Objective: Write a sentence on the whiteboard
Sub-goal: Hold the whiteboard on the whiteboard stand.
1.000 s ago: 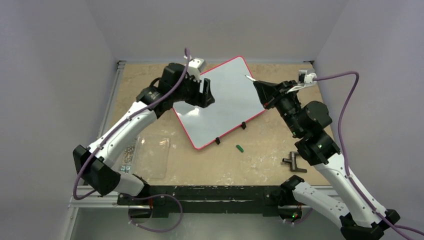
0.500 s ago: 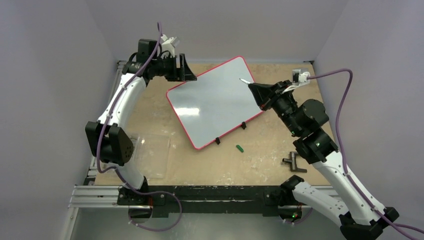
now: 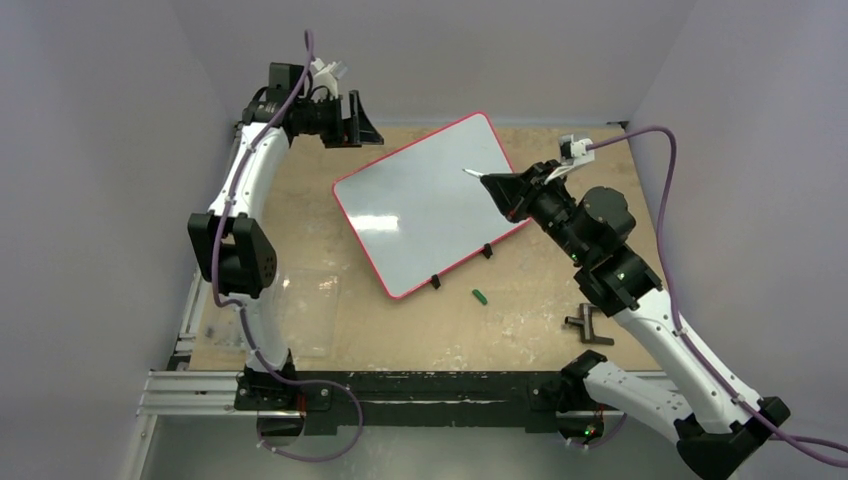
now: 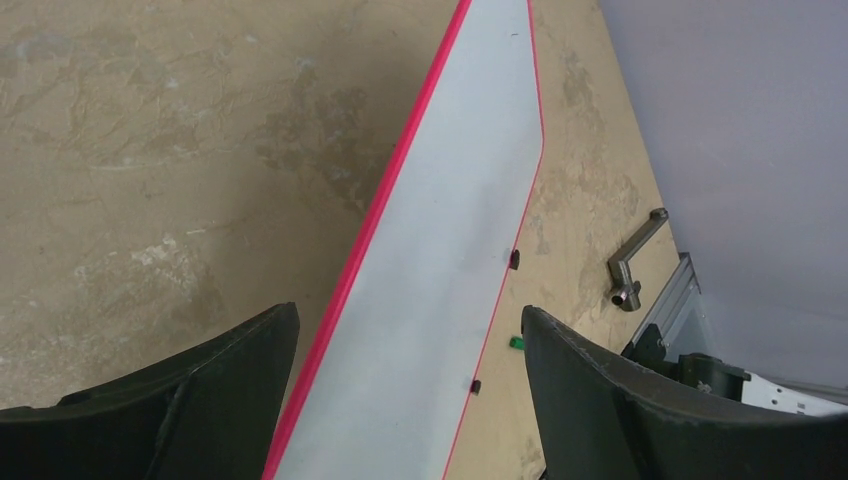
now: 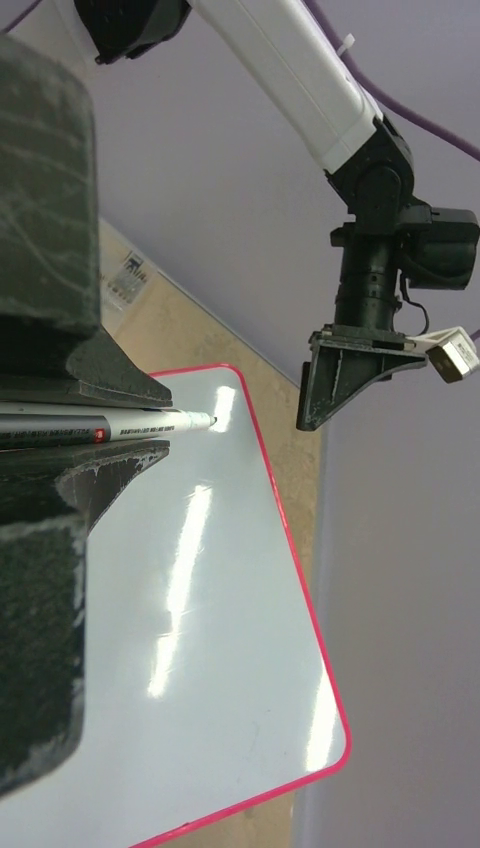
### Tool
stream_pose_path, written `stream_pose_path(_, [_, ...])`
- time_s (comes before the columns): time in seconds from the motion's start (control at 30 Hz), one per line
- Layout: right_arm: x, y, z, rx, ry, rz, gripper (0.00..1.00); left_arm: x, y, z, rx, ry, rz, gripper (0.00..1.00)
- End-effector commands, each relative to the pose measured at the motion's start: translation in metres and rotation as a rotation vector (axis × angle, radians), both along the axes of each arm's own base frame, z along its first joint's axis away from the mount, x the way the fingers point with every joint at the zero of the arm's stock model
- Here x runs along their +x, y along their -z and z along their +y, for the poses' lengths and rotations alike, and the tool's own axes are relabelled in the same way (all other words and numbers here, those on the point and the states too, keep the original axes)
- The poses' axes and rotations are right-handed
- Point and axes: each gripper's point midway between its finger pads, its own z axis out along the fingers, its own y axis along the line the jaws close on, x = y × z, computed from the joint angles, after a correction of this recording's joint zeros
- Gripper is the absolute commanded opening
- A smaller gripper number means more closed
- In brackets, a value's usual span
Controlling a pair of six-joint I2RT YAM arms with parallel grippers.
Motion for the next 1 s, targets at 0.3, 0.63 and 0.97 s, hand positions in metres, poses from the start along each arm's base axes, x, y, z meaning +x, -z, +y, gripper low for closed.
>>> stream_pose_path(0.3, [0.003, -0.018, 0.008, -0.012, -0.038, -0.034, 0.00, 0.004, 0.036, 0.007, -0.041, 0.091, 0.110, 0.69])
stream_pose_path(0.63, [0.007, -0.005, 0.020, -0.020, -0.079, -0.019, 0.00, -0.003, 0.059, 0.003, -0.070, 0.133, 0.171, 0.61])
stream_pose_path(0.97, [0.003, -0.005, 0.018, -0.010, -0.081, -0.020, 0.00, -0.012, 0.076, -0.004, -0.070, 0.155, 0.217, 0.48])
